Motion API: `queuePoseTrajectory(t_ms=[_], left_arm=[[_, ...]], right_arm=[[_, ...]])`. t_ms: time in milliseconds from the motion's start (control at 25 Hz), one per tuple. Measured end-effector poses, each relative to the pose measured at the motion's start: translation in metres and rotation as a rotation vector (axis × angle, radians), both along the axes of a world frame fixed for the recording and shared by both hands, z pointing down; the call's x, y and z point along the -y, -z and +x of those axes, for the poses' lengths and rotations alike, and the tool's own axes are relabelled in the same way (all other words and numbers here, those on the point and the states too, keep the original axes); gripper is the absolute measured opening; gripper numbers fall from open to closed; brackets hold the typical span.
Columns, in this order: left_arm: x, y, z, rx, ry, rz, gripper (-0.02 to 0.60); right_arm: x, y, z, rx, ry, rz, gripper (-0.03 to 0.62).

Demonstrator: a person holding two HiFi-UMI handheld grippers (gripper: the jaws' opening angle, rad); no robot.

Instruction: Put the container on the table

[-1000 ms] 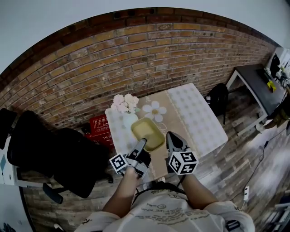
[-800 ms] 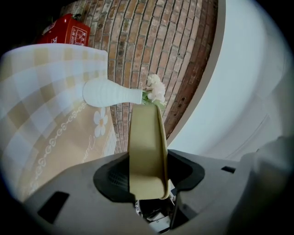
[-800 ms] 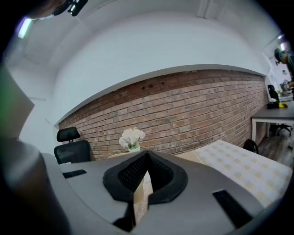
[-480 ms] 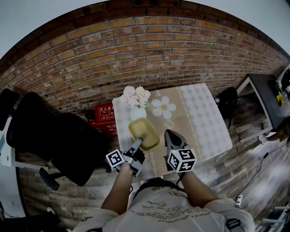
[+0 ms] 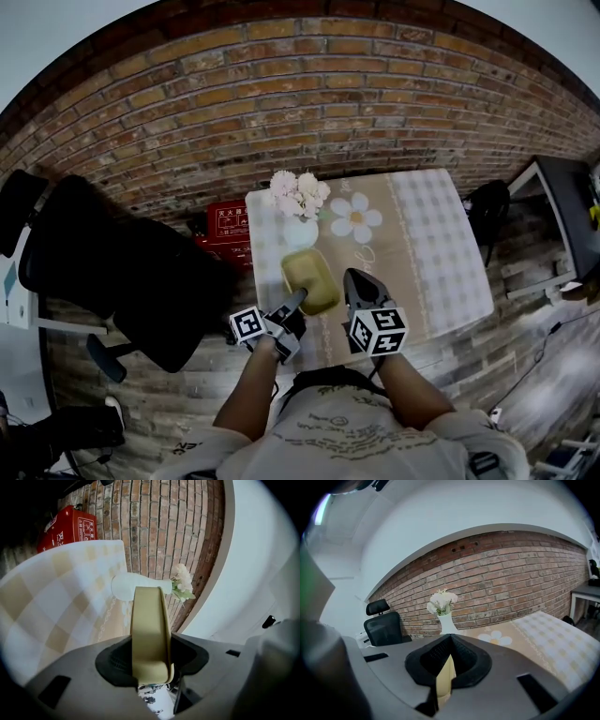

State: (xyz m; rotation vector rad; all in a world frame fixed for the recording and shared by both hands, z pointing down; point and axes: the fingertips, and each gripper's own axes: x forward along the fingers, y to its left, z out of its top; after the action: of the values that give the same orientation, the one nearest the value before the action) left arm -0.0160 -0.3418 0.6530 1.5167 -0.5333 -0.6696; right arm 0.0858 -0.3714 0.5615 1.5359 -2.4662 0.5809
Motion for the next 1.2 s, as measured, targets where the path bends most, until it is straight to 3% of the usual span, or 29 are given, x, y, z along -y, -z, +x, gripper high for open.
queuePoseTrajectory(t_ms=[200, 440, 880, 1200], left_arm=[[0.006, -0.024, 0.002, 0.106, -0.03, -0.016, 0.21], [0.018, -0.035, 0.017, 0.065, -0.059, -0.034, 0.21], [0.016, -0.058, 0.033, 0.247, -0.16, -0.01, 0.212], [0.017, -0.07, 0.022, 0.292, -0.123, -0.065, 0.212]], right_arm=[[0.007, -0.011, 0.007, -0.011, -0.007, -0.018, 0.003], [0.014, -0.018, 0.018, -0.018, -0.02, -0.035, 0.003], [0.013, -0.028, 0.028, -0.019, -0.027, -0.059, 0.003], [0.013, -0.028, 0.028, -0.02, -0.03, -0.051, 0.003]])
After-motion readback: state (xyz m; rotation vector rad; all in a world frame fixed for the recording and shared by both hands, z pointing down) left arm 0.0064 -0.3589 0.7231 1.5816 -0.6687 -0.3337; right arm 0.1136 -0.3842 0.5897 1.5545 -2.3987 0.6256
